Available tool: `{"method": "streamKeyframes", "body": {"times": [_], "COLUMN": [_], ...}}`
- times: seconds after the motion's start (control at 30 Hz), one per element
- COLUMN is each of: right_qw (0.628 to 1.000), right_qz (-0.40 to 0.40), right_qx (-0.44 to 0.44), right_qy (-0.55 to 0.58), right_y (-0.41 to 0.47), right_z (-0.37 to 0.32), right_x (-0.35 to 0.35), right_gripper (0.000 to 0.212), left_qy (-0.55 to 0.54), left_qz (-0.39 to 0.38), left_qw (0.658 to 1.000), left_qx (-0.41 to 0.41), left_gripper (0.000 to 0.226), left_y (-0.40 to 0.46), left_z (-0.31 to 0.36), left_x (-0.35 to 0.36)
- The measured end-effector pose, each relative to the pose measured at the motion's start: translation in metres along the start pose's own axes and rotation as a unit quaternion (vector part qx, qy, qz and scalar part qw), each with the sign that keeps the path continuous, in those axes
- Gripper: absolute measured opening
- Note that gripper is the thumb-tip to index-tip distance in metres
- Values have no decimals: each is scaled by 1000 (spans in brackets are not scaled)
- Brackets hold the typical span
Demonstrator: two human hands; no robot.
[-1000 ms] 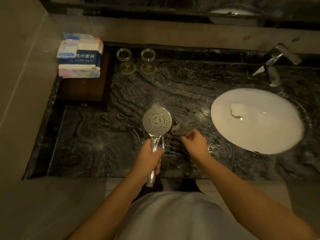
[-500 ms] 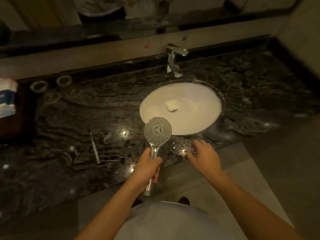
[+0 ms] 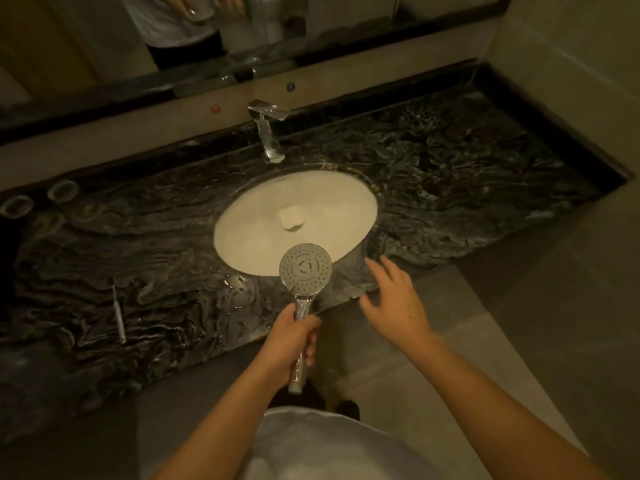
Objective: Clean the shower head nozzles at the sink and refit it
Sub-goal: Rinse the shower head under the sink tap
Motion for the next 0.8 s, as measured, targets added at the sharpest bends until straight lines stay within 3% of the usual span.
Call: {"method": "streamKeyframes", "body": {"times": [0.2, 0.47, 0.8], "right_qw": [997, 995, 984], "right_qz": [7, -78, -98], "right_qx": [-31, -38, -148], "right_qy": [64, 52, 13], "right_y": [50, 119, 251], "right_z": [-2, 19, 3], "right_x": [-1, 3, -6], "right_gripper": [69, 68, 58], "left_qy": [-33, -115, -164], "left_qz": [45, 54, 78], "left_qw": [998, 992, 983], "left_qx": [-1, -24, -36], "left_gripper": [11, 11, 8], "left_y": [33, 92, 129], "left_z": [25, 70, 127], "left_x": [-2, 5, -7]}}
Point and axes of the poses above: each hand's wrist, its own y-axis towards the middle knuckle, its own x-axis out of the palm, z = x × y, the point moved 7 cm from there along y, towards the middle knuckle, and after that the axes turned 14 degrees about -x, right-handed, at the moved point
